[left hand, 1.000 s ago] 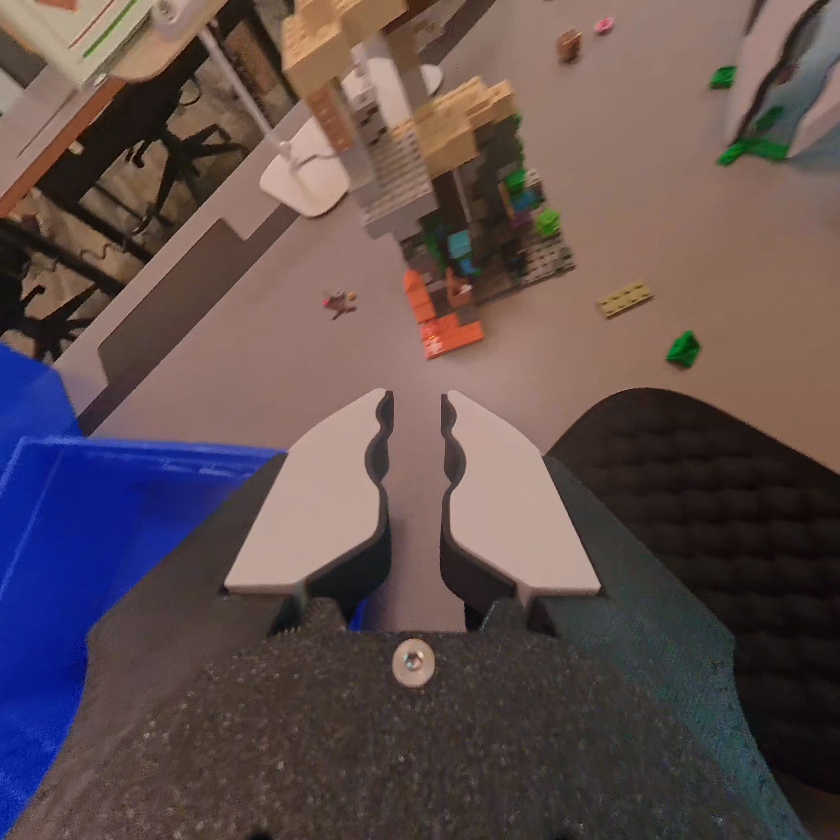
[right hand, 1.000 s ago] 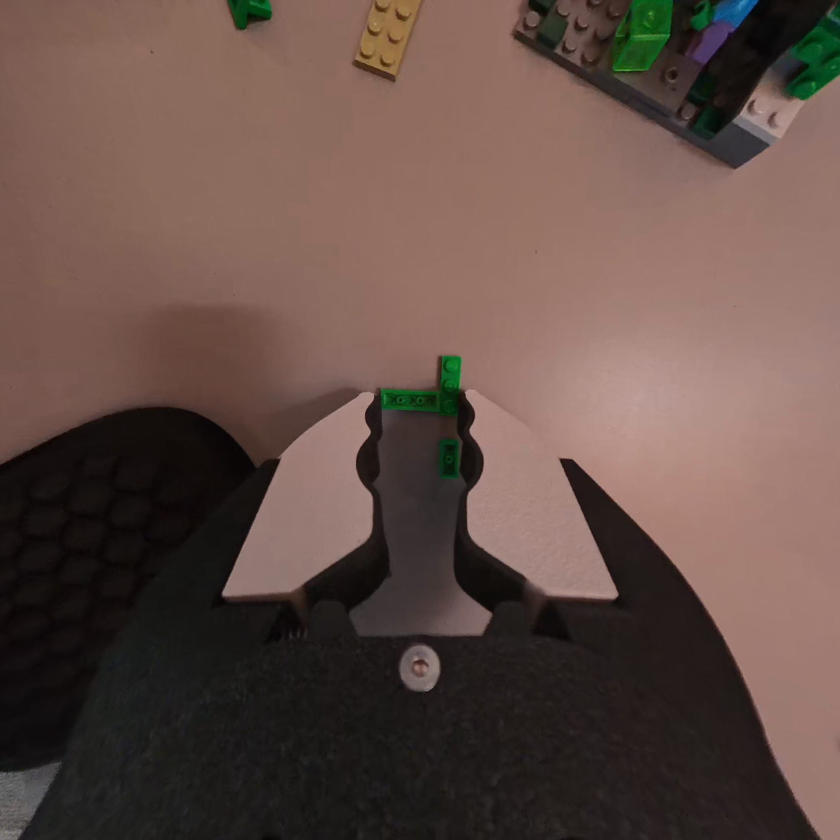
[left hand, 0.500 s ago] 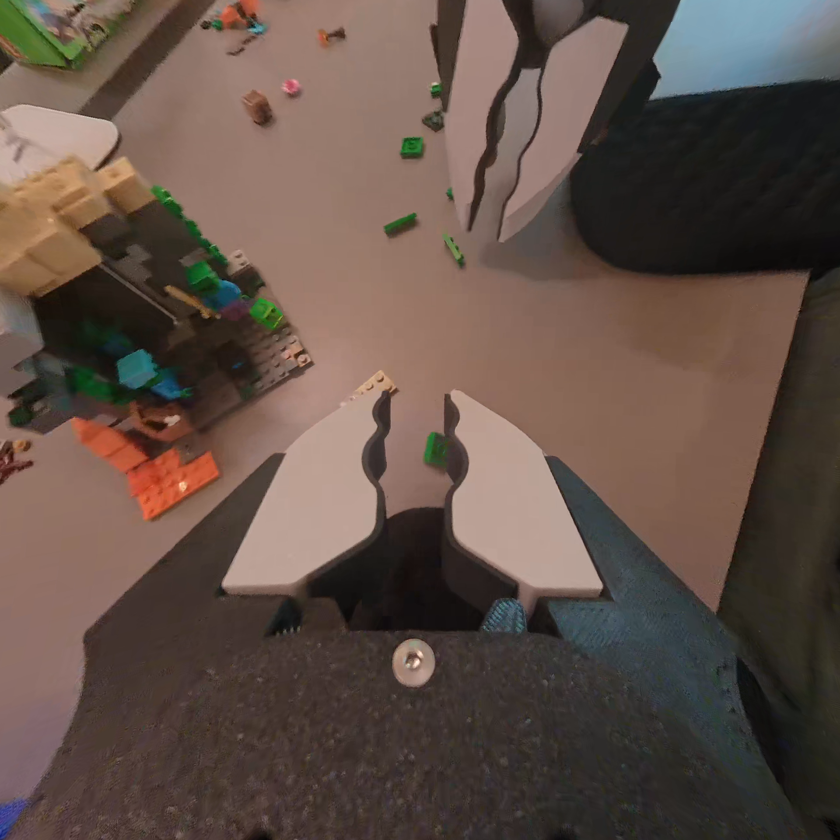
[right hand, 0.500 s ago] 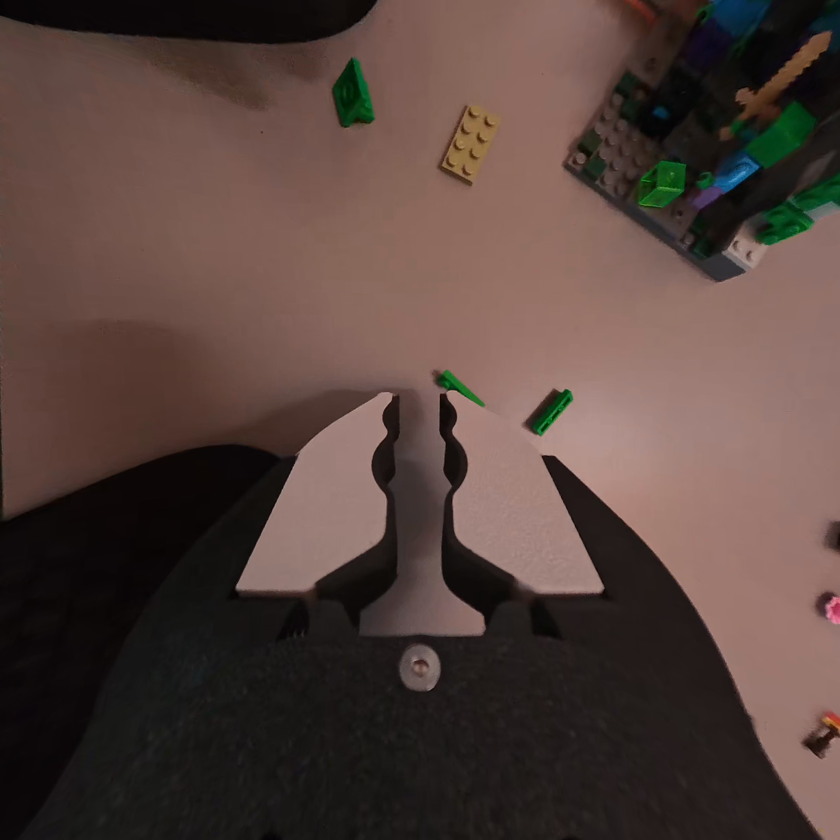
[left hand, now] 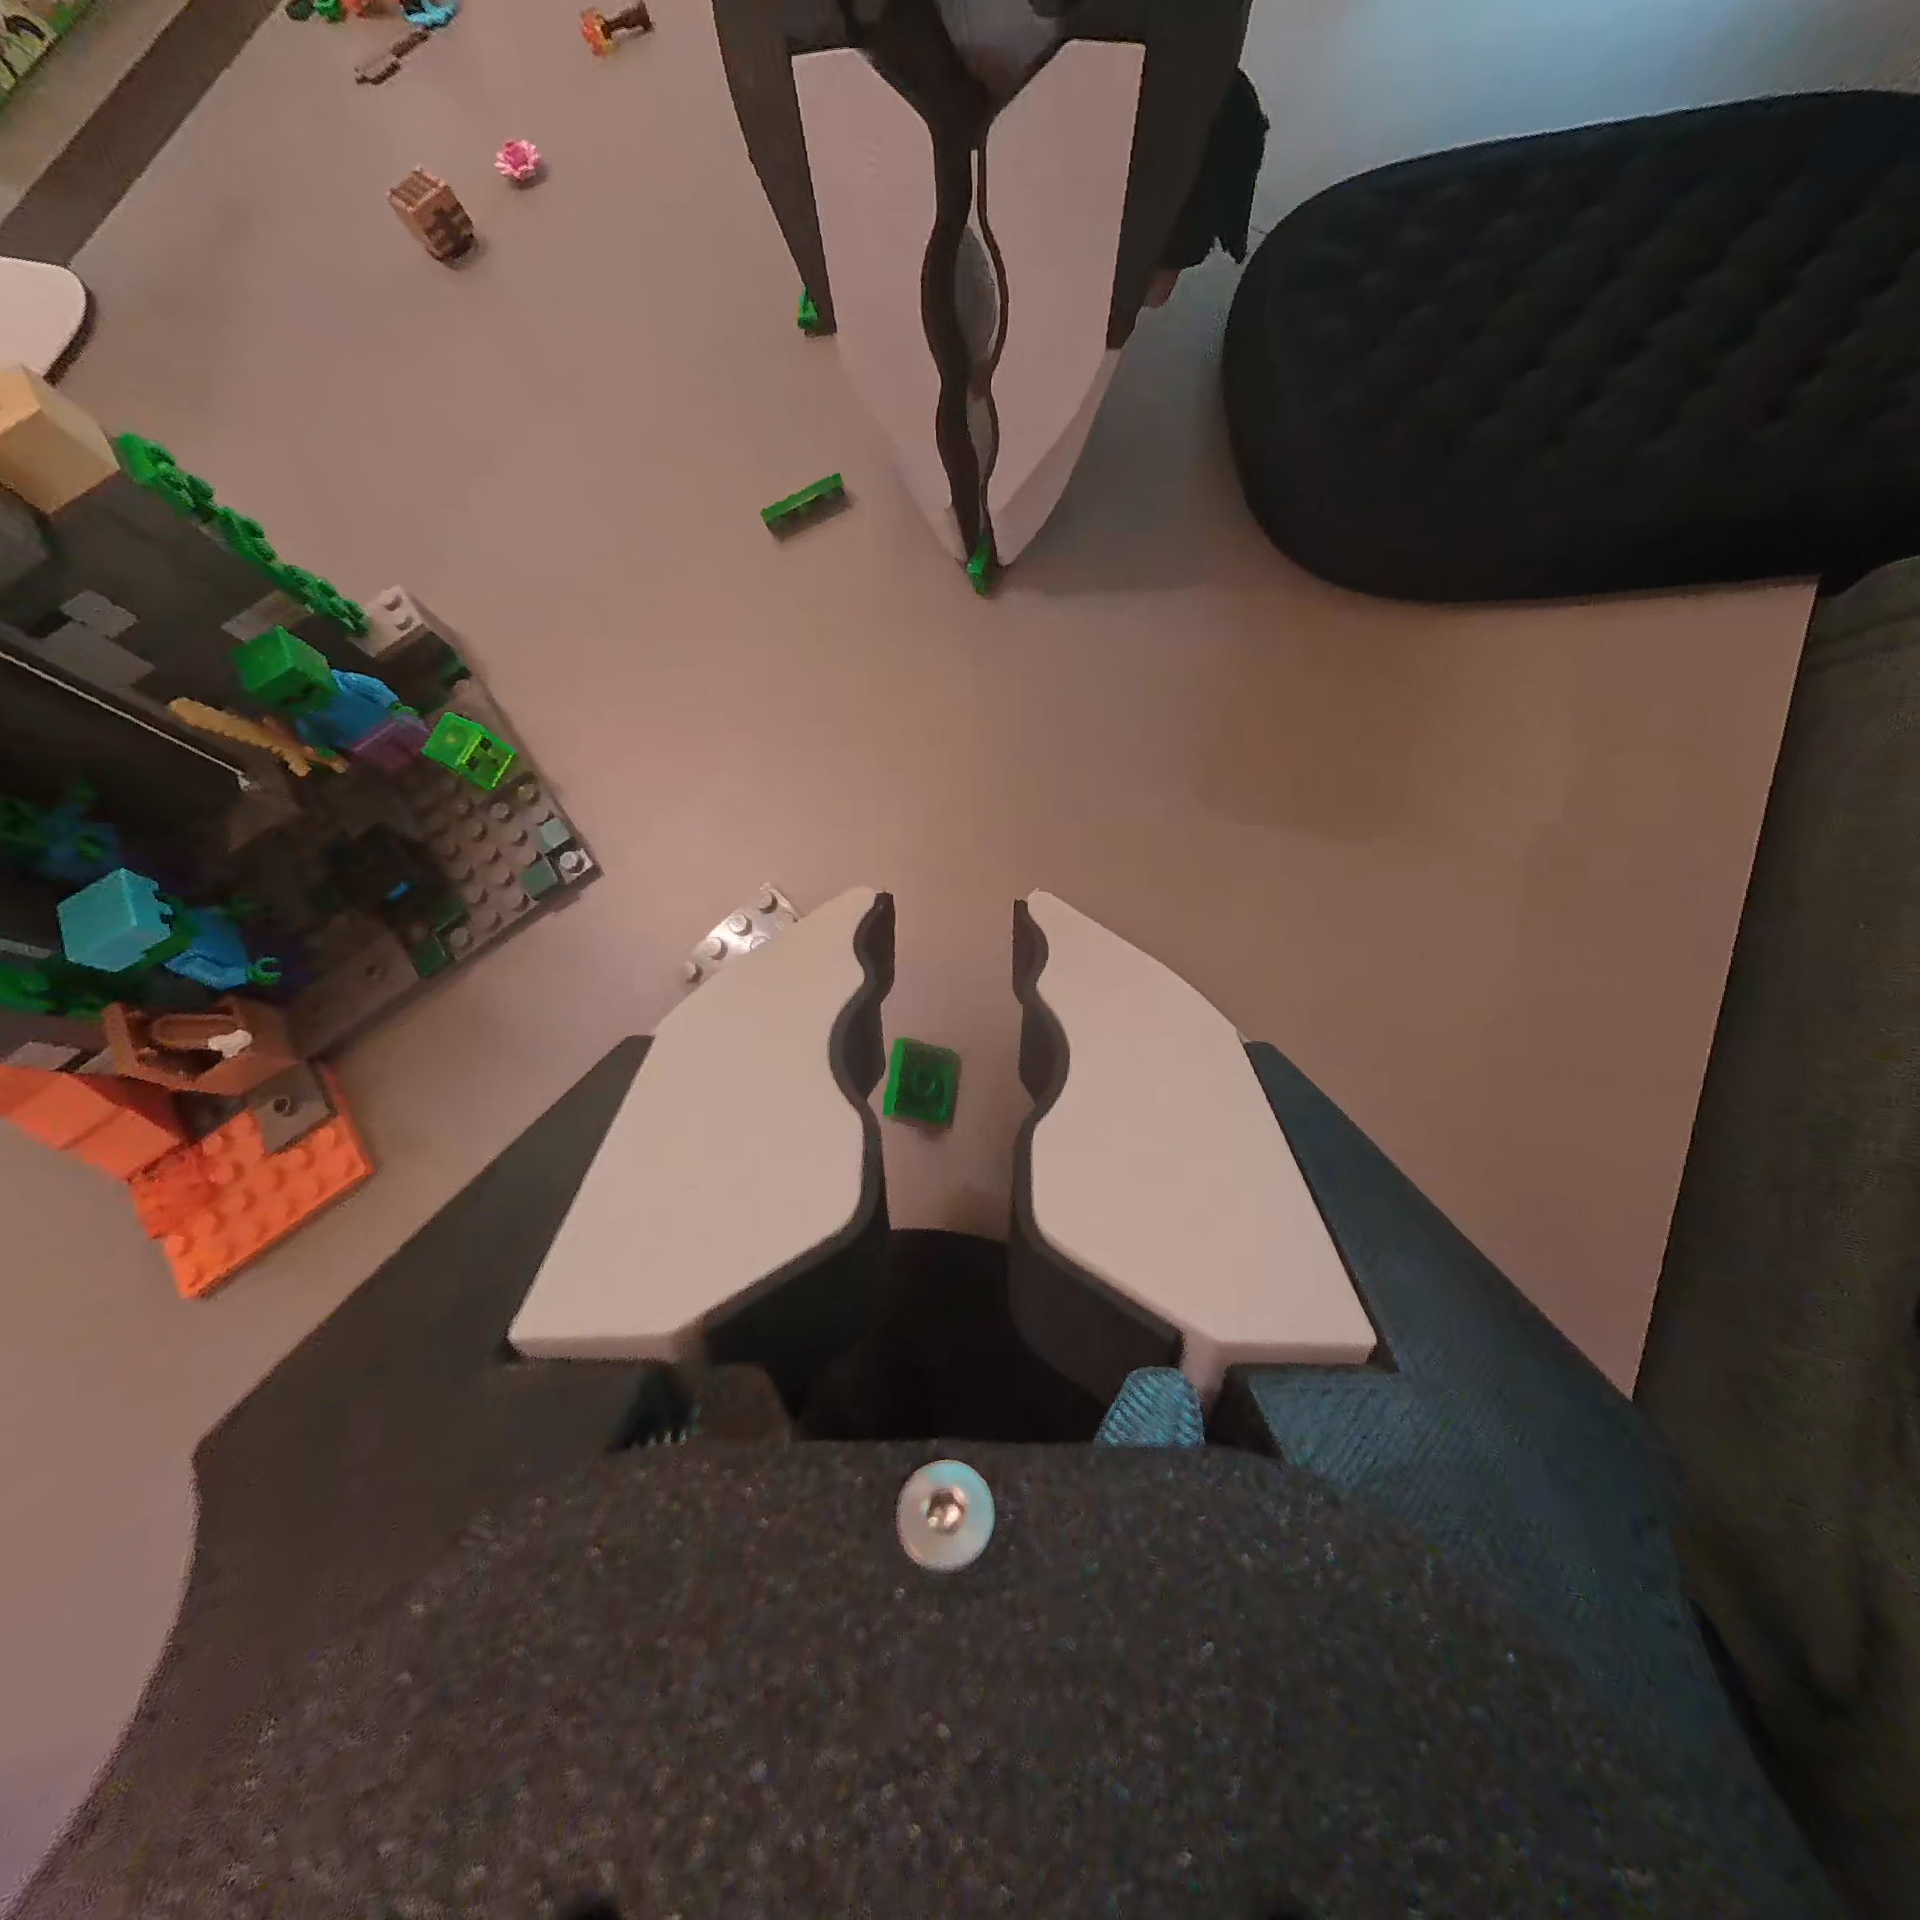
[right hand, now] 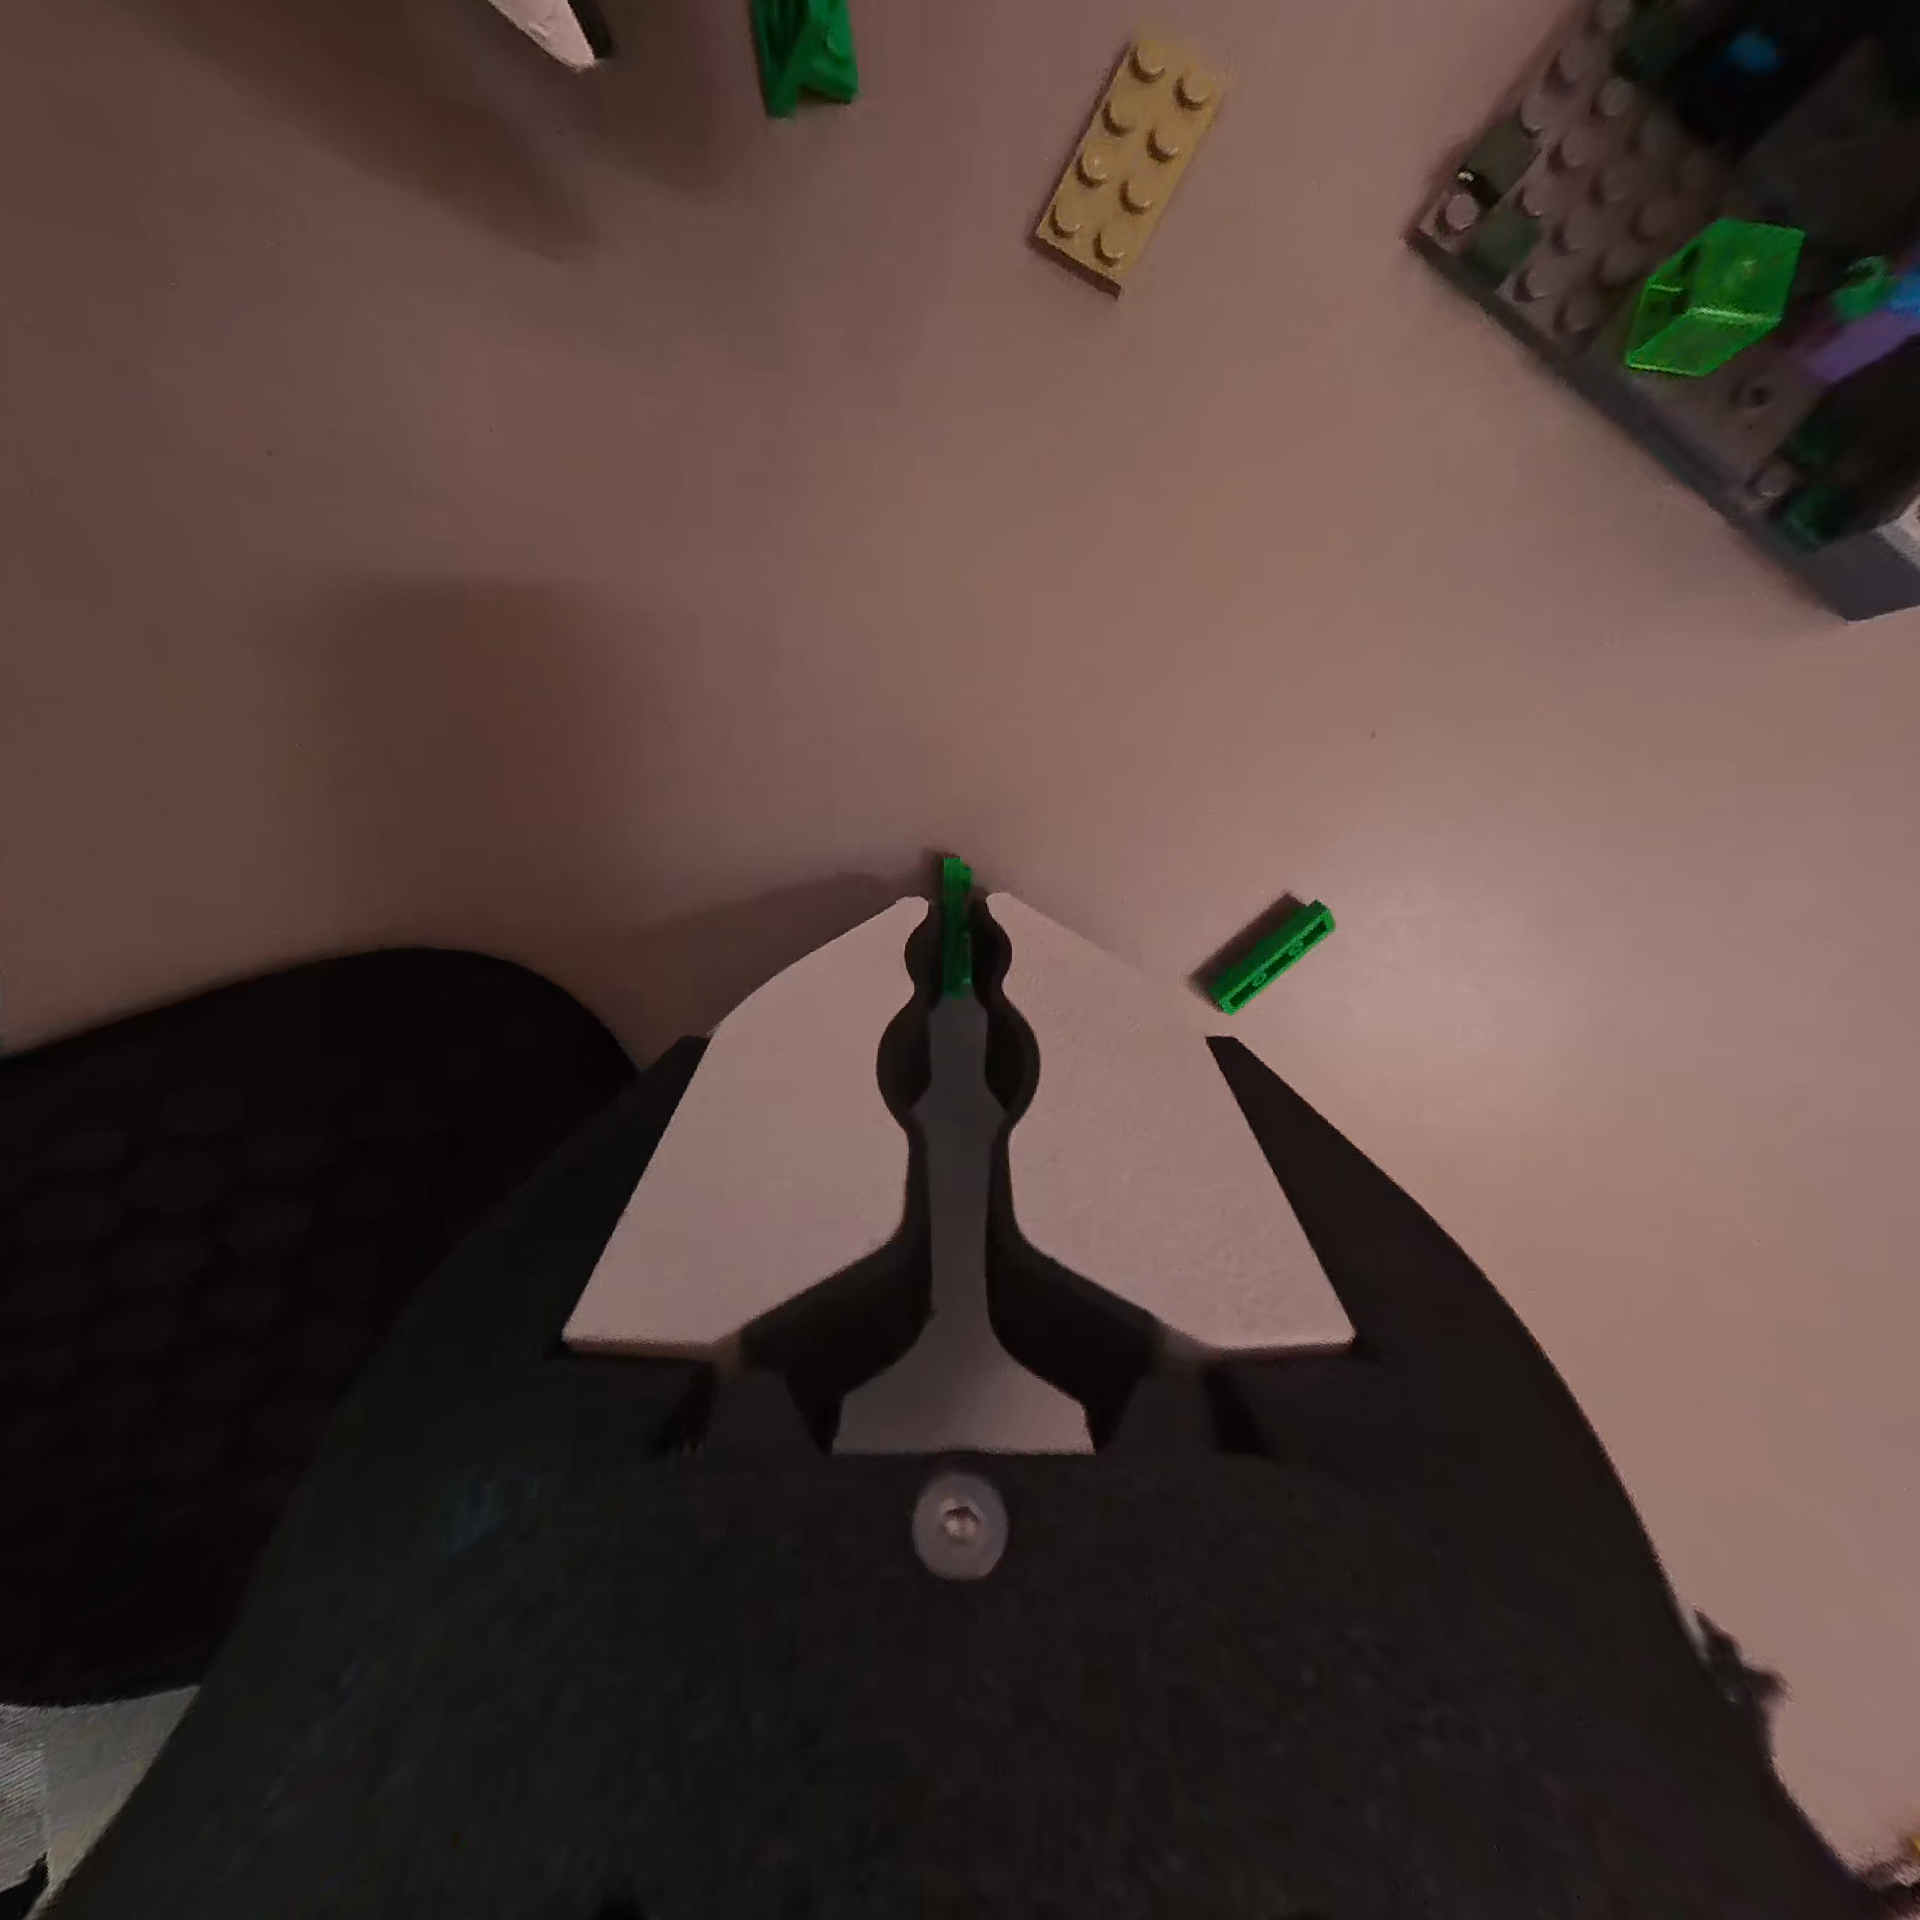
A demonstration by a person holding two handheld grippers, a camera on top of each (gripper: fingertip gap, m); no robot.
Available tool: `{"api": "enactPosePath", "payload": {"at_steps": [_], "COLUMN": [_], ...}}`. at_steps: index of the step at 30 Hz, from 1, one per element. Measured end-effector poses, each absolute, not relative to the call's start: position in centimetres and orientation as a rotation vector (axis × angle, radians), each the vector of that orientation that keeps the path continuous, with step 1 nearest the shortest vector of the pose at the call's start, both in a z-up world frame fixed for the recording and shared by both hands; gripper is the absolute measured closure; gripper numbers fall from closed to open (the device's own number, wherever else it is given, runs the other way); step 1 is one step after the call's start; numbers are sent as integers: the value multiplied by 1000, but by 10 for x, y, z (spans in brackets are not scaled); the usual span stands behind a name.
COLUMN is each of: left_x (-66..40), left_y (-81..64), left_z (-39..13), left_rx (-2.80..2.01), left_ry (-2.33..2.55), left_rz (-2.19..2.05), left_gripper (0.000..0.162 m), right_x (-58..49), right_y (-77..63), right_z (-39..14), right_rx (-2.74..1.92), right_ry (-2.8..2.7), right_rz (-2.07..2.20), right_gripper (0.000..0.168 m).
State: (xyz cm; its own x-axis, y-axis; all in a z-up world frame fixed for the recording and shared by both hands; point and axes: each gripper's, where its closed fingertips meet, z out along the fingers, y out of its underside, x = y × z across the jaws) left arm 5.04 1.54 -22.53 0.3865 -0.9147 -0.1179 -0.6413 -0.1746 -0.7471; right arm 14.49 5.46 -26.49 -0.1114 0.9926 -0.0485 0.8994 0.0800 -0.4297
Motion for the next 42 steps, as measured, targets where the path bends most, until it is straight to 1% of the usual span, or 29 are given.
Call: {"api": "enactPosePath", "payload": {"at_steps": [3,9,11,14,16,18,22,26,29,31,36,37,38,39,42], "left_x": [52,69,72,67,62,58,54,53,55,56,54,48,36,18,-59], "left_y": [11,2,1,5,3,4,1,1,1,0,-4,-1,6,15,48], "left_z": [-220,-191,-179,-166,-156,-151,-139,-139,-141,-142,-142,-140,-139,-135,-123], "left_rx": [-1899,-1781,-1705,-1615,-1566,-1555,-1494,-1489,-1484,-1487,-1469,-1475,-1489,-1516,-1663], "left_ry": [1295,1202,1195,1180,1146,1118,1077,1103,1125,1142,1195,1195,1191,1163,998], "left_rz": [-564,-817,-817,-701,-710,-714,-725,-686,-661,-648,-587,-537,-464,-382,-179], "left_gripper": [140,133,133,135,142,140,141,142,147,155,158,158,158,158,158], "right_x": [130,77,64,53,49,47,47,46,47,48,49,51,56,63,93], "right_y": [52,21,15,13,9,8,7,2,0,-2,-6,-2,6,16,55], "right_z": [-249,-186,-171,-158,-147,-140,-141,-144,-146,-147,-146,-147,-149,-151,-164], "right_rx": [-1840,-1564,-1543,-1539,-1529,-1514,-1471,-1452,-1436,-1428,-1410,-1427,-1453,-1485,-1631], "right_ry": [-2035,-1902,-1833,-1731,-1657,-1606,-1610,-1641,-1670,-1686,-1692,-1685,-1670,-1647,-1537], "right_rz": [607,774,836,911,1033,1107,1079,1060,1030,1016,1000,969,922,873,726], "right_gripper": [164,164,164,164,164,164,164,164,164,164,162,160,152,149,147]}}
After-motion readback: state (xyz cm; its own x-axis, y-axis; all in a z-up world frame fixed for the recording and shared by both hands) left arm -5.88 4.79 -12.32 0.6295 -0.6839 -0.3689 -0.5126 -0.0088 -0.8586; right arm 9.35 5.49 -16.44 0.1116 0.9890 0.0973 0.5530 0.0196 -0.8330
